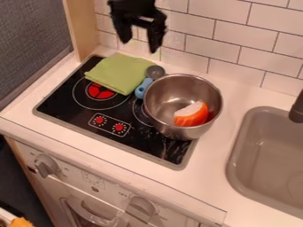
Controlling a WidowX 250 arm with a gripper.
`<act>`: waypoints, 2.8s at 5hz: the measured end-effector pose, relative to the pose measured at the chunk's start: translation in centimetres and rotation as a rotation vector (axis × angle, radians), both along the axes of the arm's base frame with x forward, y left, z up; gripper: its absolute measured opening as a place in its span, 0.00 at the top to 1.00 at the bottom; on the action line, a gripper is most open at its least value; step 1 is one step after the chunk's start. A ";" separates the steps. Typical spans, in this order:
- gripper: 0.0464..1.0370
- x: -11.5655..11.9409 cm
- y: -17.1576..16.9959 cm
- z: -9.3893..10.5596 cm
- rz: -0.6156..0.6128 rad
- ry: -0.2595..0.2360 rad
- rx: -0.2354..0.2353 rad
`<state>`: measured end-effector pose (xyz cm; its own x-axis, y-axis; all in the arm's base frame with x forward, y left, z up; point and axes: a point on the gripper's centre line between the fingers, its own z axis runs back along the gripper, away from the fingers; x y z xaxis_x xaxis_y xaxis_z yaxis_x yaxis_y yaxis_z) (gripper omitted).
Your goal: Move the sushi on the green ciphen on the left burner
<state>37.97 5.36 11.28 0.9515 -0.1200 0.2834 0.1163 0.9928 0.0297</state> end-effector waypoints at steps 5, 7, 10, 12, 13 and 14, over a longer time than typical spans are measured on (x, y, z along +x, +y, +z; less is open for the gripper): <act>0.04 -6.3 -8.2 -5.6 -0.456 0.090 0.095; 0.04 -5.8 -9.3 -7.2 -0.464 0.116 0.126; 0.37 -2.6 -10.1 -8.9 -0.406 0.154 0.099; 0.43 -0.7 -7.3 -2.2 -0.318 0.020 -0.015; 0.43 1.7 -2.2 1.4 -0.171 -0.038 -0.050; 0.43 4.3 2.1 -0.5 -0.064 0.019 -0.019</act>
